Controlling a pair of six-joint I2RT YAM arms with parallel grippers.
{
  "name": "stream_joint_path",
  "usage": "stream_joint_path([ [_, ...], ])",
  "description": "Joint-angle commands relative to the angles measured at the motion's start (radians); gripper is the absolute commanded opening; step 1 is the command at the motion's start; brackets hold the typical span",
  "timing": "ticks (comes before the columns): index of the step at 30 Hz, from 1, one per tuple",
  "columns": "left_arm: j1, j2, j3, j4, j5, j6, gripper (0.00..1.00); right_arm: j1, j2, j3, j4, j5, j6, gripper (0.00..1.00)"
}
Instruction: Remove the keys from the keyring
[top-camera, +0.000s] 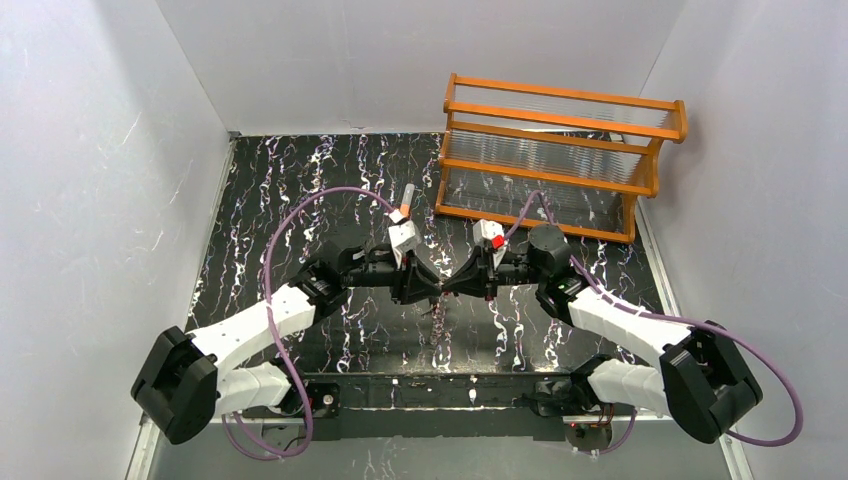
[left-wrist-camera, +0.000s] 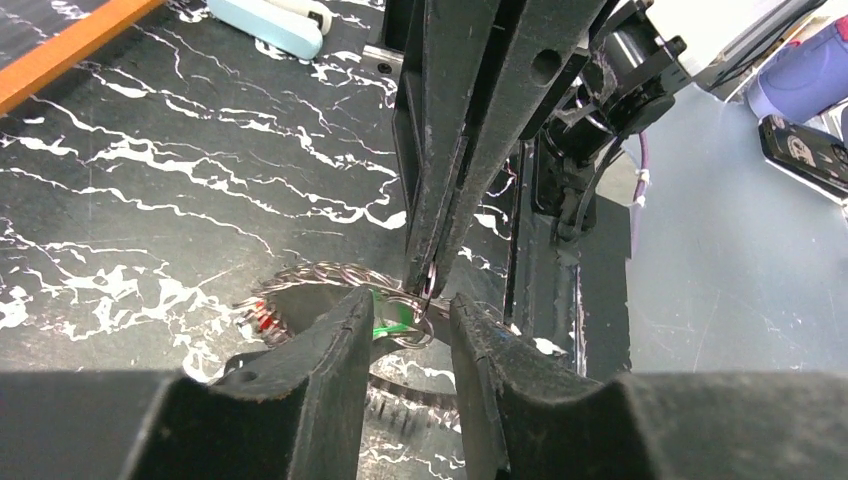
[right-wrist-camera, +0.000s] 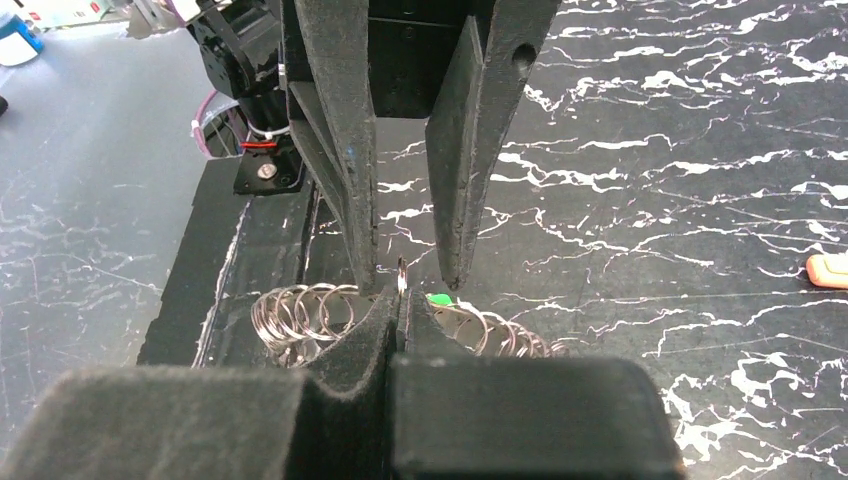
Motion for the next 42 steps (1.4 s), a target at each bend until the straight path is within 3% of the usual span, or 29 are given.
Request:
stream_joint_path([
  [1, -0.009, 0.020, 0.042, -0.047, 0.030, 0.055, 0.29, 0.020, -0.039, 0.069, -0.050, 0.034, -0.094, 0.01],
  [3, -0.012, 0.031, 0.052, -0.068, 0.032, 0.079, 0.22, 0.026, -0.044, 0.075, -0.072, 0.041, -0.112, 0.01],
  [6, -0.013, 0.047, 0.068, -0.085, 0.045, 0.112, 0.00, 0.037, -0.050, 0.086, -0.125, 0.053, -0.148, 0.01],
  [9, -0.016, 0.050, 0.072, -0.096, 0.056, 0.183, 0.00, 0.041, -0.069, 0.086, -0.154, 0.070, -0.157, 0.02],
  [13, -0.016, 0.024, 0.038, -0.103, 0.062, 0.317, 0.00, 0.041, -0.143, 0.051, -0.159, 0.174, -0.142, 0.34],
  [15, -0.016, -0.007, 0.005, -0.083, 0.058, 0.382, 0.00, 0.042, -0.188, 0.032, -0.184, 0.236, -0.136, 0.43],
  [22, -0.015, -0.041, -0.051, -0.006, 0.137, 0.580, 0.00, 0.041, -0.319, -0.091, -0.203, 0.335, -0.127, 0.55],
  [24, -0.016, -0.022, -0.064, 0.078, 0.173, 0.541, 0.00, 0.041, -0.343, -0.141, -0.153, 0.331, -0.116, 0.56],
  [28, -0.015, 0.019, -0.134, 0.350, 0.200, 0.328, 0.00, 0.040, -0.346, -0.198, -0.055, 0.292, -0.108, 0.56],
  [34, -0.015, 0.059, -0.207, 0.637, 0.145, 0.113, 0.00, 0.041, -0.298, -0.288, 0.174, 0.269, -0.052, 0.56],
  [42, -0.015, 0.088, -0.284, 0.895, 0.039, -0.099, 0.00, 0.042, -0.241, -0.299, 0.282, 0.235, -0.001, 0.54],
])
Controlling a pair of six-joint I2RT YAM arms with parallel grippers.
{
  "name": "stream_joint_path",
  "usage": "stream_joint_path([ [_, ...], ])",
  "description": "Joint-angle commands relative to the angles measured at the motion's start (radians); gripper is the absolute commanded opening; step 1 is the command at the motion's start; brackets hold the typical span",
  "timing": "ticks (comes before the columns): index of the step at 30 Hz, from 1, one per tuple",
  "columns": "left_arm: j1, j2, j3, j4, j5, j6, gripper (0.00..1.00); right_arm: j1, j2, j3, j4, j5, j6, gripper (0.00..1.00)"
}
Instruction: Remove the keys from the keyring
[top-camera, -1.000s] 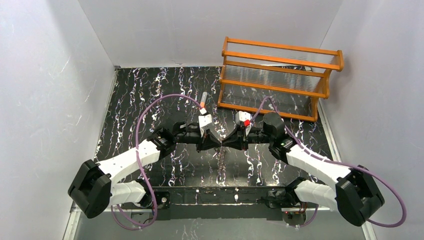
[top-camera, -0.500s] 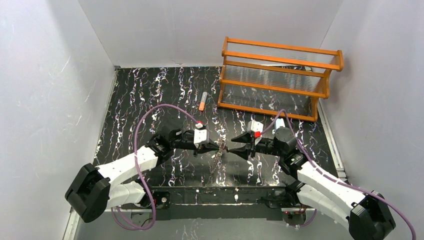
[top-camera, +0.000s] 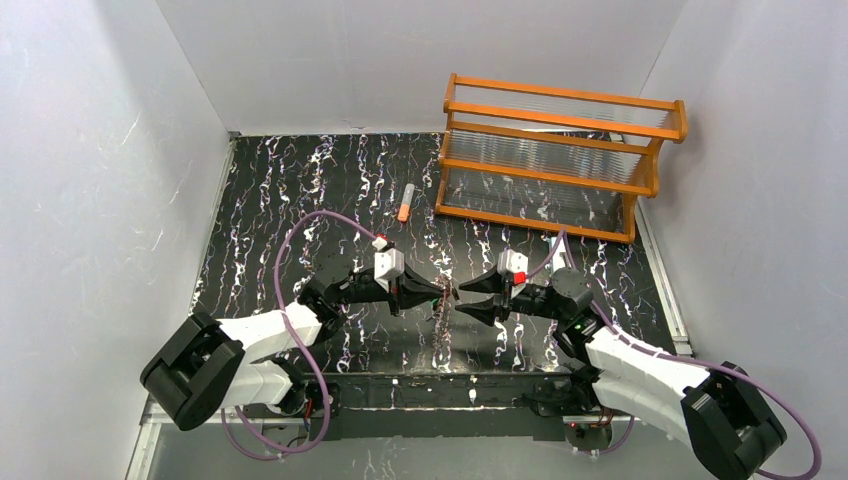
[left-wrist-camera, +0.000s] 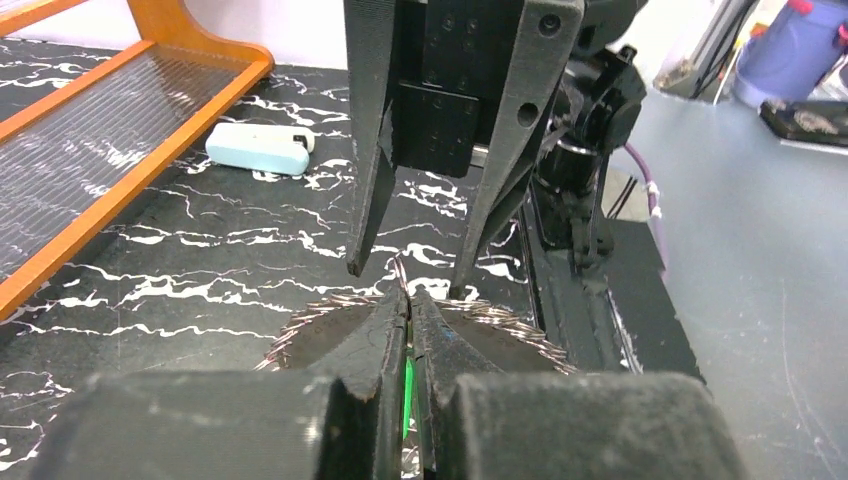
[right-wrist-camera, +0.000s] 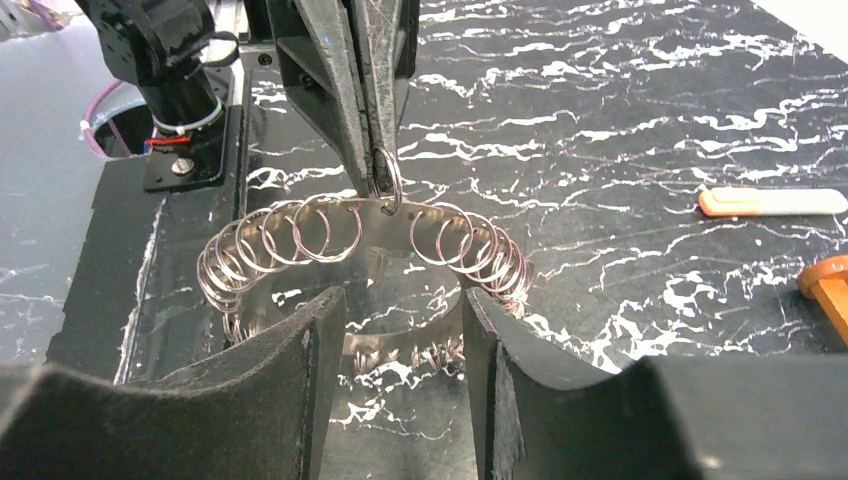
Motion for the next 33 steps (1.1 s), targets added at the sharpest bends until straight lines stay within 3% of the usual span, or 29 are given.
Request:
stream_joint_path([
  [1, -0.003, 0.004, -0.037, 0.234, -0.058, -0.144, 0.00, 0.002, 0.018, 0.000, 0.169, -0.034, 0.052, 0.54],
  [13, -0.002, 0.021, -0.038, 0.269, -0.028, -0.197, 0.00, 0.003, 0.091, 0.015, 0.340, -0.057, 0.129, 0.41],
  [20, -0.002, 0.038, -0.033, 0.288, -0.008, -0.215, 0.00, 0.003, 0.146, 0.034, 0.424, -0.089, 0.172, 0.40],
  [33, -0.004, 0.051, -0.024, 0.335, 0.028, -0.256, 0.00, 0.003, 0.206, 0.062, 0.472, -0.117, 0.208, 0.31],
])
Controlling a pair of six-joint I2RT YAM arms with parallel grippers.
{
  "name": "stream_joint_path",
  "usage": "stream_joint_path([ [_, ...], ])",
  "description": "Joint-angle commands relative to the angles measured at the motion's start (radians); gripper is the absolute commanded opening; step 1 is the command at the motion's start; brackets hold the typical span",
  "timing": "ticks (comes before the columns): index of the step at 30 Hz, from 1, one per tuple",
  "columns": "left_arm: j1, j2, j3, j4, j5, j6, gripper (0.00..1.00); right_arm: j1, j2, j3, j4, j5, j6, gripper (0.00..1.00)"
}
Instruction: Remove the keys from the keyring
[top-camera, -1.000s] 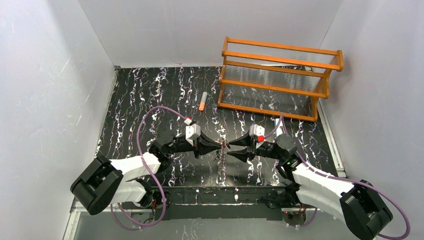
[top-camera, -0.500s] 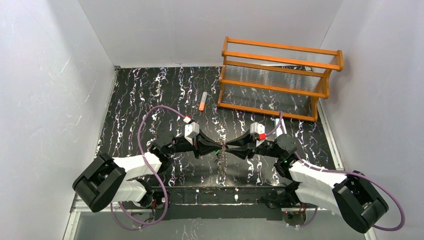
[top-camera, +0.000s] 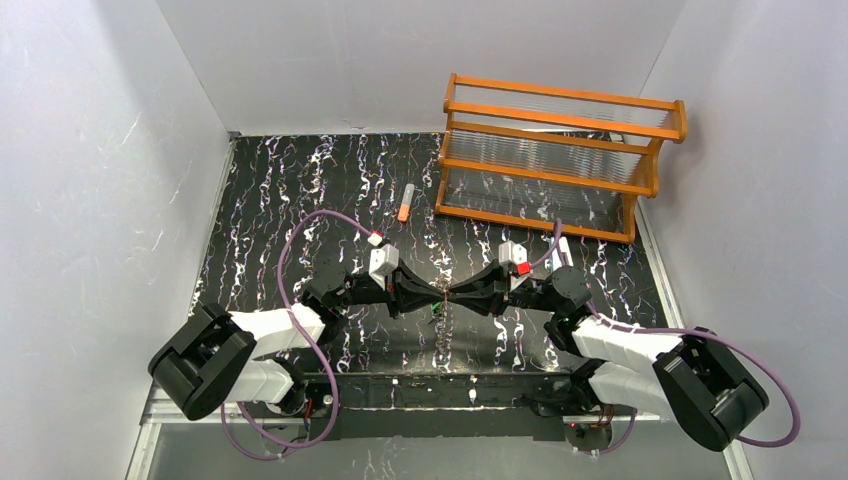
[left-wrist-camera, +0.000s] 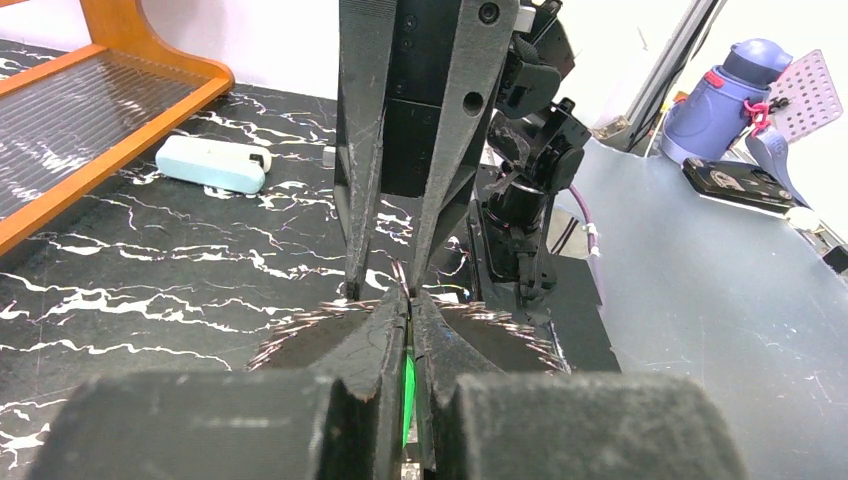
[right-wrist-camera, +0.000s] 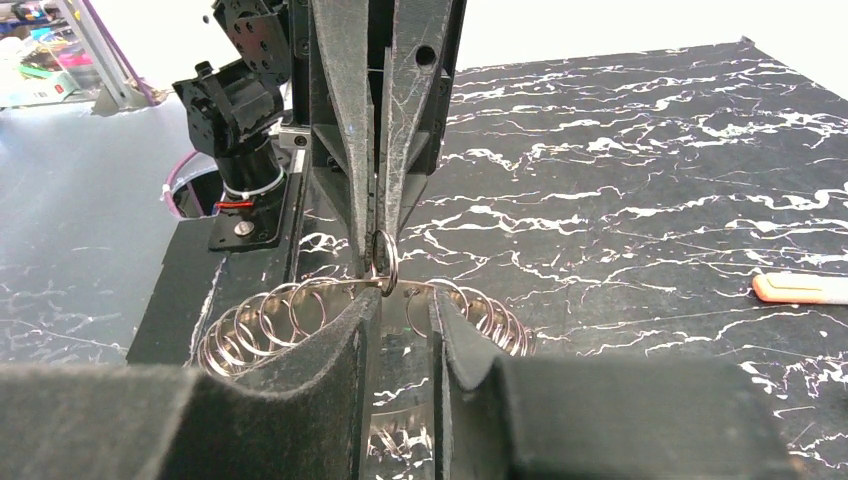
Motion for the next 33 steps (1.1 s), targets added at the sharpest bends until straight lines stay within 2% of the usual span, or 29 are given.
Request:
stream_joint_path([
  [1, -0.004, -0.015, 0.024, 0.081, 0.023, -0.012, 0.00, 0.002, -0.010, 0.055, 0.036, -0.013, -0.003, 0.32],
  [4, -0.003, -0.038, 0.011, 0.080, 0.016, 0.008, 0.00, 0.001, -0.101, 0.080, -0.290, 0.091, -0.126, 0.38],
  [10, 0.005, -0.042, 0.018, 0.074, 0.040, 0.021, 0.00, 0.001, -0.193, 0.055, -0.484, 0.226, -0.197, 0.47],
  [13, 0.006, -0.042, 0.026, 0.073, 0.045, 0.018, 0.00, 0.000, -0.154, 0.039, -0.470, 0.243, -0.199, 0.50],
  [20, 0.006, -0.052, 0.034, 0.072, 0.066, 0.001, 0.00, 0.000, -0.014, 0.015, -0.302, 0.246, -0.199, 0.55],
  [28, 0.006, -0.059, 0.039, 0.071, 0.066, -0.004, 0.00, 0.000, 0.088, 0.027, -0.215, 0.210, -0.199, 0.55],
  [31, 0.006, -0.061, 0.040, 0.071, 0.066, -0.006, 0.00, 0.000, 0.108, 0.029, -0.204, 0.205, -0.199, 0.52],
  [33, 0.007, -0.065, 0.040, 0.071, 0.068, -0.007, 0.00, 0.001, 0.110, 0.032, -0.212, 0.197, -0.199, 0.42],
])
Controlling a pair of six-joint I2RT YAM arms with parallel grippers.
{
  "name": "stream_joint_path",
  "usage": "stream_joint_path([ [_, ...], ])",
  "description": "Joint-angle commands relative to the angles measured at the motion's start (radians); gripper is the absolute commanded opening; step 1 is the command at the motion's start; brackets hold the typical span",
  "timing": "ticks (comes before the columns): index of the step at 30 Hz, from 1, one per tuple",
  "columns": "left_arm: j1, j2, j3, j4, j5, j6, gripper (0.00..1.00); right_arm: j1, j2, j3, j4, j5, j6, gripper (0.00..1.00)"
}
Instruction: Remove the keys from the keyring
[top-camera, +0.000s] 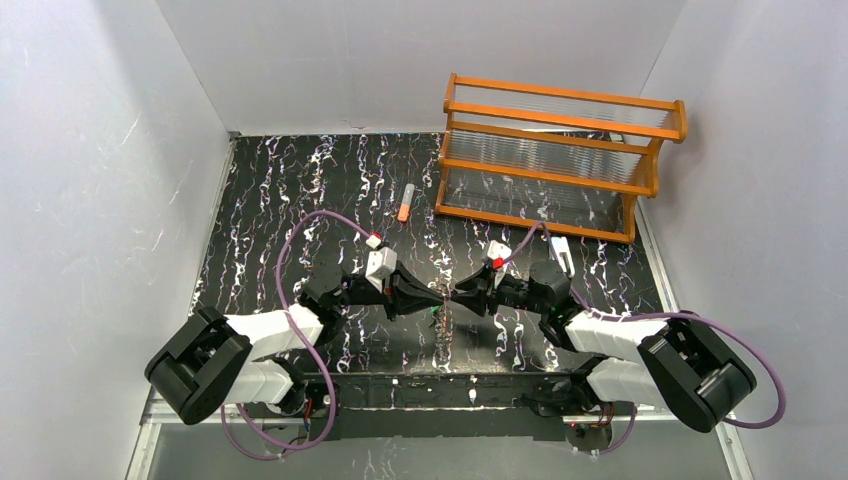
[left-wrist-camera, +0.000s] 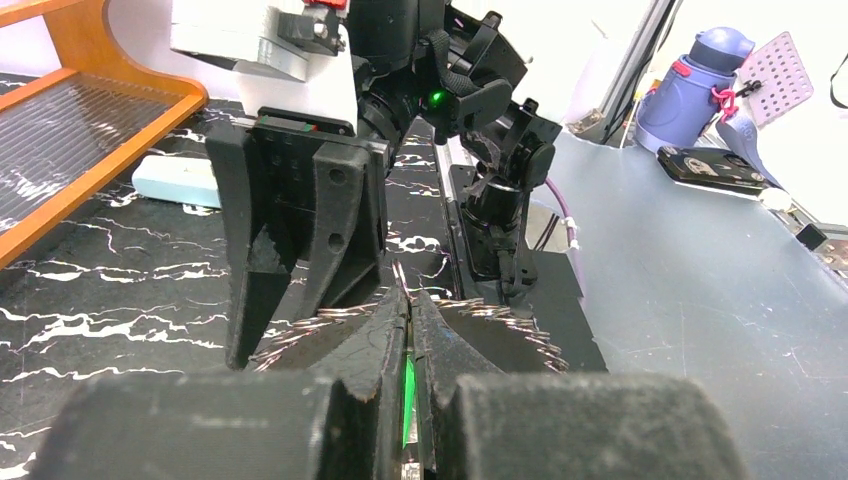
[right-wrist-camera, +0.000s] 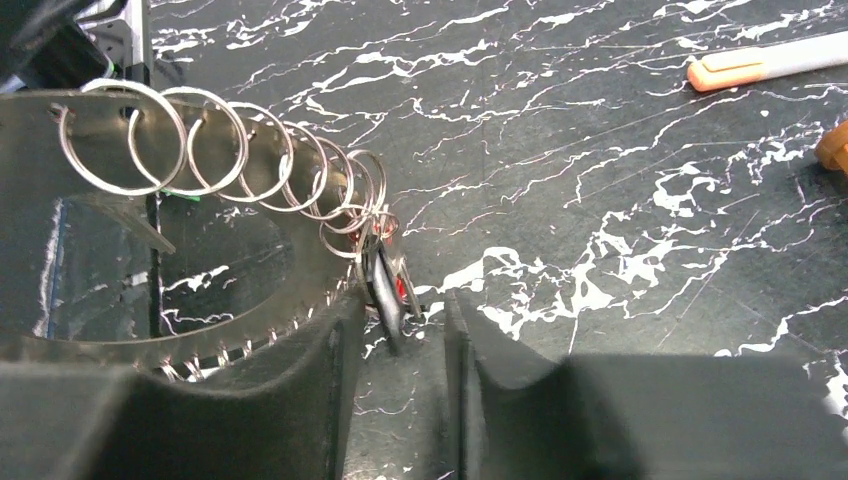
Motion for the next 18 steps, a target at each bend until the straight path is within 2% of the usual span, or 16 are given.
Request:
stream_joint_path([
  [1, 0.004, -0.047, 0.038, 0.060, 0.009, -0.001, 0.00, 0.000, 0.004, 0.020, 0.059, -0.024, -0.017, 0.33],
  [4, 0.004, -0.054, 0.035, 0.059, 0.002, 0.002, 0.00, 0.000, -0.029, 0.039, -0.004, -0.027, -0.053, 0.01],
  [9, 0.006, -0.086, 0.024, 0.011, -0.033, 0.040, 0.01, -0.001, -0.138, 0.111, -0.232, -0.005, -0.081, 0.01],
  [12, 0.012, -0.141, 0.030, -0.125, -0.107, 0.106, 0.22, 0.001, -0.197, 0.202, -0.477, 0.052, -0.123, 0.01],
  [14, 0.014, -0.187, 0.048, -0.271, -0.202, 0.165, 0.34, 0.004, -0.215, 0.276, -0.646, 0.083, -0.167, 0.01],
  [18, 0.015, -0.277, 0.128, -0.630, -0.422, 0.312, 0.41, 0.042, -0.187, 0.461, -0.955, 0.165, -0.243, 0.01],
])
